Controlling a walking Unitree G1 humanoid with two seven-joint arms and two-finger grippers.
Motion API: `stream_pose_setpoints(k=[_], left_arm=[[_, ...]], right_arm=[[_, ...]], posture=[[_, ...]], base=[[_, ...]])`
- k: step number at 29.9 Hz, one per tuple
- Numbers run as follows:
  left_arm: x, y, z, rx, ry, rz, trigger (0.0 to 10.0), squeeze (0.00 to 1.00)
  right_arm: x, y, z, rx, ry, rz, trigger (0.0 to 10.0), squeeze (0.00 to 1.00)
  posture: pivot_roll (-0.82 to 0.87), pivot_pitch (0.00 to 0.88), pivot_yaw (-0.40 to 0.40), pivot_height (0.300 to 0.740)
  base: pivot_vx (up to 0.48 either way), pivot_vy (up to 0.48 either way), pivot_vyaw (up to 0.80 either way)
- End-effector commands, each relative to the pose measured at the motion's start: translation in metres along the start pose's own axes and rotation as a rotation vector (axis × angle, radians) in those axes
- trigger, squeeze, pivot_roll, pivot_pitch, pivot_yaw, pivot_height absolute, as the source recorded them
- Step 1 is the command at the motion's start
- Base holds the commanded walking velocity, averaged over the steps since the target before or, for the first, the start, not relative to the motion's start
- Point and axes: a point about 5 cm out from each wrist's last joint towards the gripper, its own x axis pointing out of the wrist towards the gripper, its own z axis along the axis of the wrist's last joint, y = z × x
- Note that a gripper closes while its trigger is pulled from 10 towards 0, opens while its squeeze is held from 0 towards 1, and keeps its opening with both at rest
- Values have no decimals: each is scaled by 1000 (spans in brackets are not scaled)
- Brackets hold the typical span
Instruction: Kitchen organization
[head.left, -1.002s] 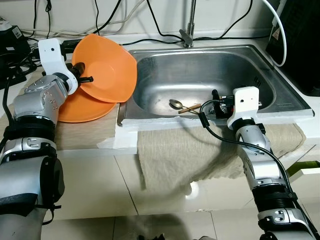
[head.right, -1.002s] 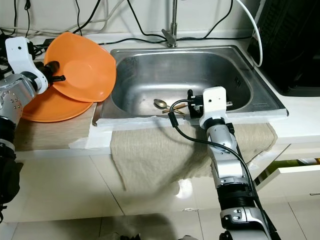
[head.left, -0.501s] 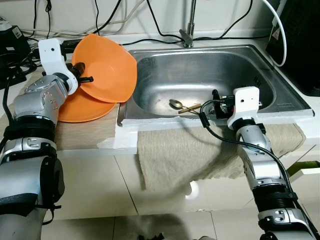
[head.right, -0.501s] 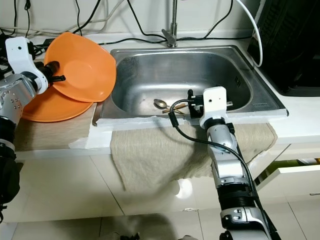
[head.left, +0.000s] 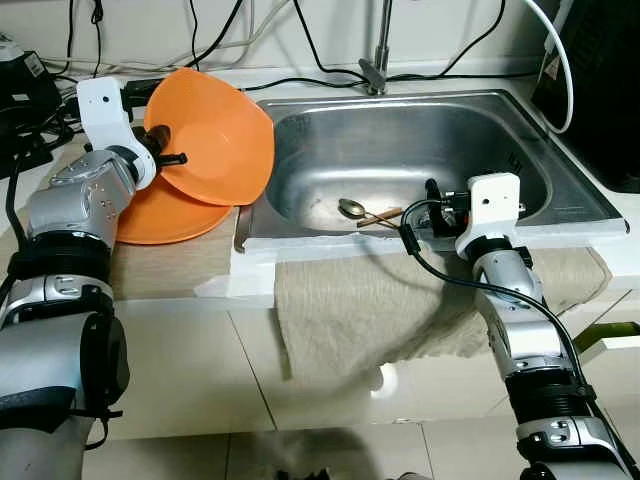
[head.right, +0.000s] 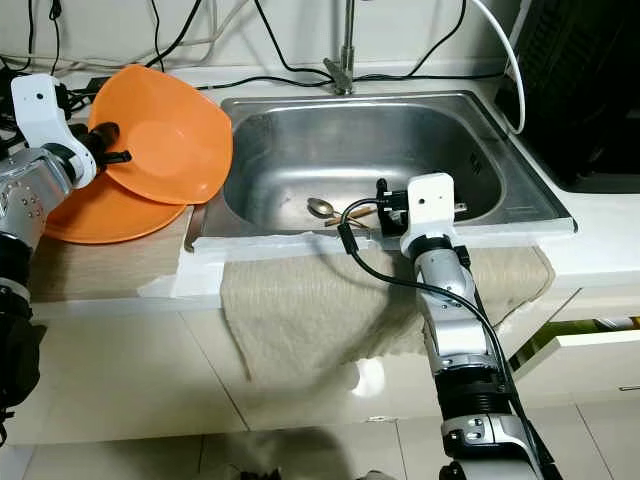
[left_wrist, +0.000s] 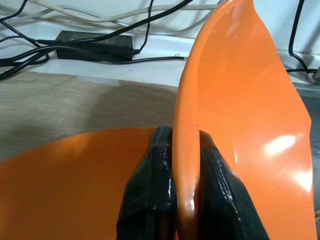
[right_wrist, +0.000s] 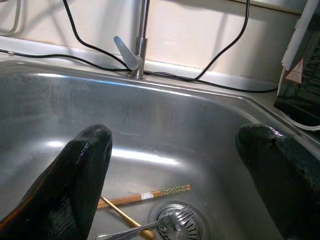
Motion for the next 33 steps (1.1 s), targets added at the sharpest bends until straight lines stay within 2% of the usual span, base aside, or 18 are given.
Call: stream_pose_setpoints(k=[1,33], left_arm=[[1,1,-8,30,57,21,0,0],[-1,2,-11,30,58,20,0,0]], right_arm=[[2,-2,7,3,-26,-2,10000,0],[-2,-2,5,3,-27,-2,10000,0]], posture=[[-65,0,34,740],[-64,0,34,740]], base=[[0,0,0],[0,0,0]])
